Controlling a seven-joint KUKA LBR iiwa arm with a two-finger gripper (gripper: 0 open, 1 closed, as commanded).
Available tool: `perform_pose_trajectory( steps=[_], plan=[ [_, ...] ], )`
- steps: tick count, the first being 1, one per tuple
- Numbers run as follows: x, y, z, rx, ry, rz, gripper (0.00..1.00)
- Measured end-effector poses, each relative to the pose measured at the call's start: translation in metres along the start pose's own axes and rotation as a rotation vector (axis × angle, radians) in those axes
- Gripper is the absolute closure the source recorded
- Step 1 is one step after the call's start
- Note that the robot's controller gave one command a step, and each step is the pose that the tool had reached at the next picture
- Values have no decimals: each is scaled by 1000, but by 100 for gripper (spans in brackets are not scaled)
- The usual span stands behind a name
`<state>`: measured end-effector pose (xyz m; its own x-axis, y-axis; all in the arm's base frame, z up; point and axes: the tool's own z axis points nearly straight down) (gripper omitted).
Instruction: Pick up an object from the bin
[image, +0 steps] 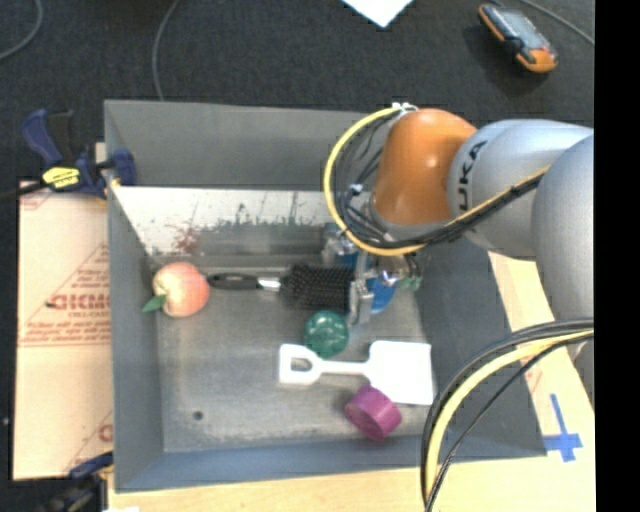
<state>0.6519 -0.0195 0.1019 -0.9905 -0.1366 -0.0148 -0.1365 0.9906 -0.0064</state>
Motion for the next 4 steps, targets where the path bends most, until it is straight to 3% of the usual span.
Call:
perform_pose_trajectory(
  steps=[1, 2, 4],
  plan=[
    [2, 11, 29, 0, -7, 183, 0],
    [-1, 1, 25, 1, -19, 162, 100],
    [-1, 1, 20, 1, -20, 162, 100]
  ],
)
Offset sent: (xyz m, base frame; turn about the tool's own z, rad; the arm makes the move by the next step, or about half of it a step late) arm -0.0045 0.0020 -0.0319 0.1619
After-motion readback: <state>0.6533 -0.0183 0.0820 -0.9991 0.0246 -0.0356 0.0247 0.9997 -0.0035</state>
